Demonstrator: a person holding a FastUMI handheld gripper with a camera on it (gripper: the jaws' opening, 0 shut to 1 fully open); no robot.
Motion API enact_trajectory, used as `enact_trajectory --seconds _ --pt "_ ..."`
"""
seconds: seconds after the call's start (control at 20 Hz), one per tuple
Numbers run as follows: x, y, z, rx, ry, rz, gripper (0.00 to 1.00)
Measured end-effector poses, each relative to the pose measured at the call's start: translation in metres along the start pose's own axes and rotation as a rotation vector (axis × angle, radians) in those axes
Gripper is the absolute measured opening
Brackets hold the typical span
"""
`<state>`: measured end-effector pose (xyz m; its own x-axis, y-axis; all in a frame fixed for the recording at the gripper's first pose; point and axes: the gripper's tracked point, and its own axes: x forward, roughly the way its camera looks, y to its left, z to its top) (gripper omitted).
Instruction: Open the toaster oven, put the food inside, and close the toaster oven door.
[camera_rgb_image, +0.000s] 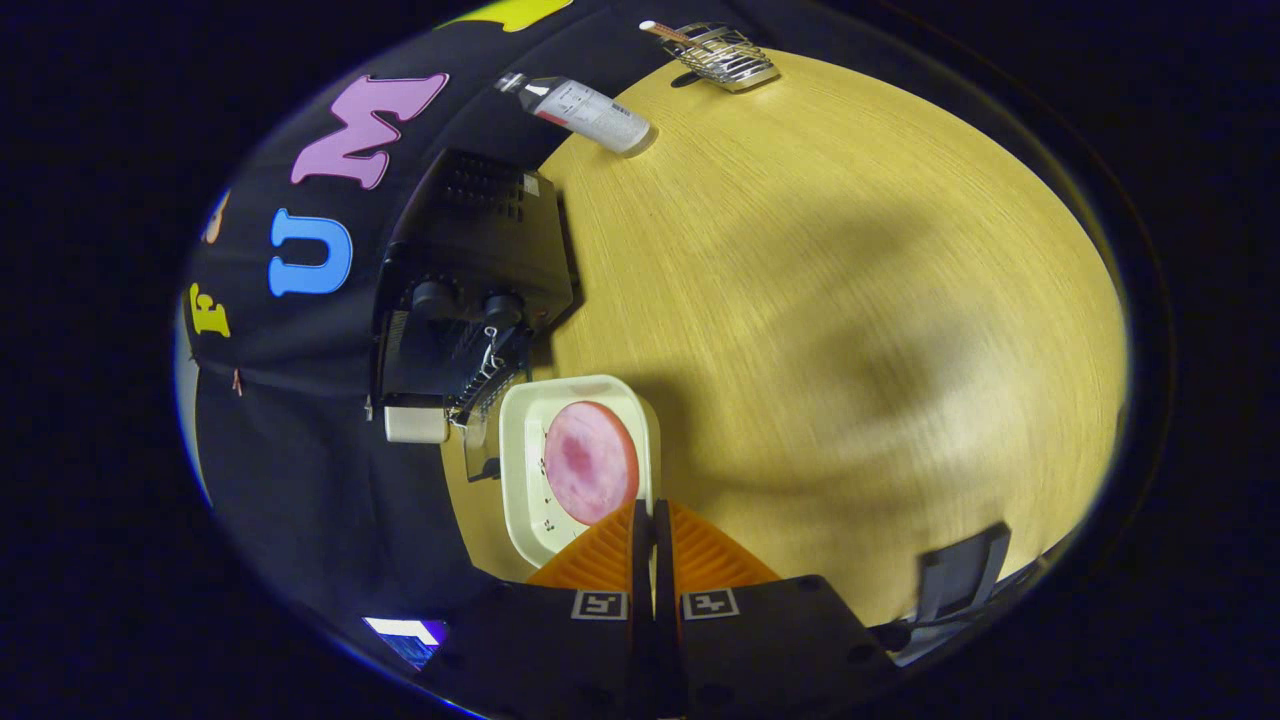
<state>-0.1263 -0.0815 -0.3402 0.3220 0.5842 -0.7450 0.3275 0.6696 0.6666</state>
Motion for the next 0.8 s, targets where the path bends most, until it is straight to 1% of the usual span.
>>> enact_trajectory --seconds 0.2,0.35,0.6,0.8 --pt "0.008 0.039 -0.035 0.076 -0.036 0.022 0.06" --pt "0.023 0.072 -0.059 0.104 -0.064 0.034 0.06" --pt "0.047 0.120 -0.084 0.201 -0.111 0.028 0.06" --pt "0.070 0.153 -0.086 0.293 -0.185 0.024 0.06"
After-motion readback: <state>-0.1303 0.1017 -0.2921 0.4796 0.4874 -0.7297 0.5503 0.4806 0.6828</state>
